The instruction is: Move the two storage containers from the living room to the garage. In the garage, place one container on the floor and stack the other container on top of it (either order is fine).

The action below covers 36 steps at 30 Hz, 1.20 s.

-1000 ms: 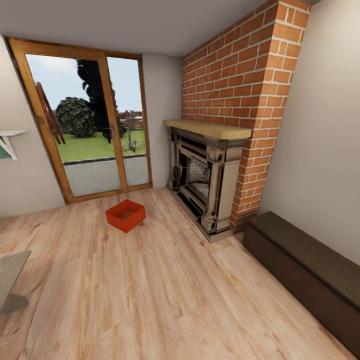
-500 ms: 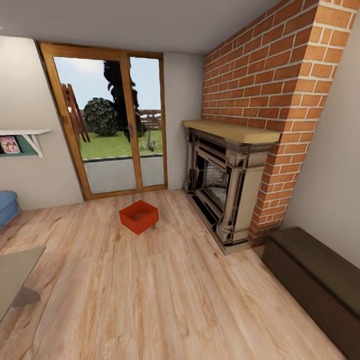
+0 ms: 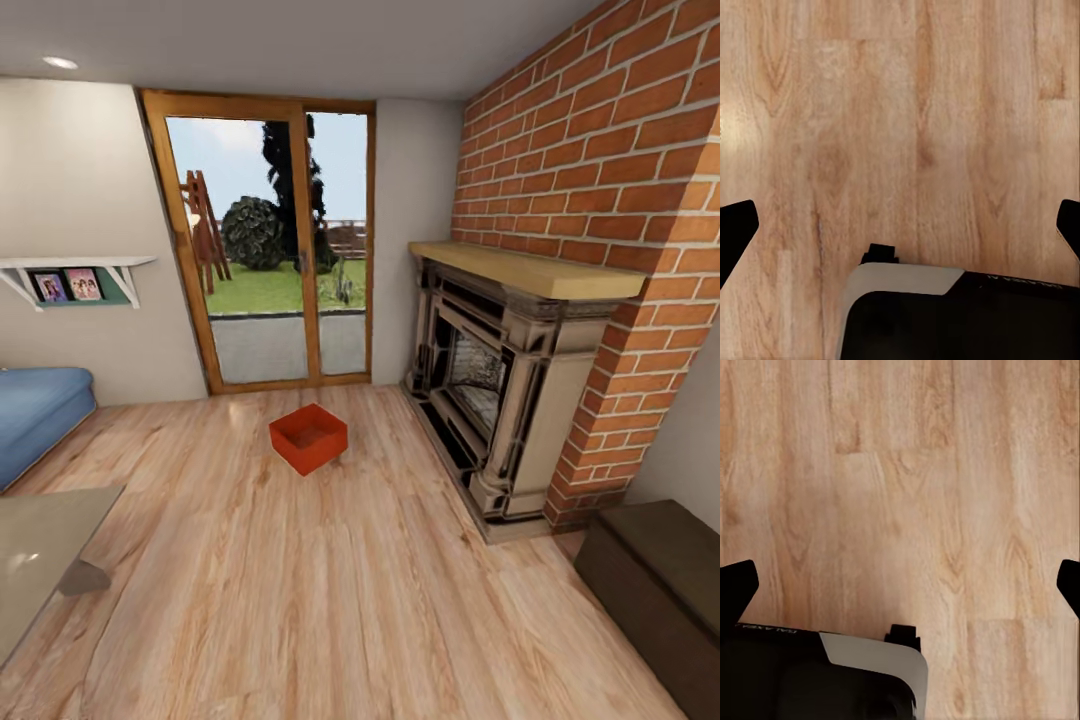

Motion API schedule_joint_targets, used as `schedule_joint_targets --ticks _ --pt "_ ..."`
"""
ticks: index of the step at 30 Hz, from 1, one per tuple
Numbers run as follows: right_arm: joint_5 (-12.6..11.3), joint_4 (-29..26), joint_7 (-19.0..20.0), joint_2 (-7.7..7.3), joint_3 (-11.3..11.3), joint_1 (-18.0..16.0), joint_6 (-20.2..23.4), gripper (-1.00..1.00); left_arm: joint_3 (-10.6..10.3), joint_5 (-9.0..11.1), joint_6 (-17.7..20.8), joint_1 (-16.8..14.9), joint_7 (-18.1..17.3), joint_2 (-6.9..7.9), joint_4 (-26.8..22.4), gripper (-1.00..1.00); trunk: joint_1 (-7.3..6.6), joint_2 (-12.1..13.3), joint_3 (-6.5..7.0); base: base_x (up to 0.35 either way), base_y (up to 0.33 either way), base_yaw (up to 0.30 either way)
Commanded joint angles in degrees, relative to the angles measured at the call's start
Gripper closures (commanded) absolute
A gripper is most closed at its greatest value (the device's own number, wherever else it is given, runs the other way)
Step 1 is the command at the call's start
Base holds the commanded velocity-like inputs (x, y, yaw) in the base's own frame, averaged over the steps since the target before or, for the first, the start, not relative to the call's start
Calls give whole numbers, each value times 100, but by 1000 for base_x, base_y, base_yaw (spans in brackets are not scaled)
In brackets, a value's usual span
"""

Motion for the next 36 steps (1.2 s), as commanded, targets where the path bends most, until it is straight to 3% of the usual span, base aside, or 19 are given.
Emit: schedule_joint_targets --ticks 1,16,36 --pt "54 23 5 -5 -42 -10 -42 -100 24 5 -43 -13 11 -3 28 -100 7 -13 -13 326 -145 299" --pt "51 23 5 -3 -42 -10 -42 -100 24 5 -37 -13 11 3 28 -100 7 -13 -13 326 -144 284" --pt "35 23 5 -4 -42 -10 -41 -100 24 5 -35 -13 11 3 28 -100 7 -13 -13 326 -144 18"
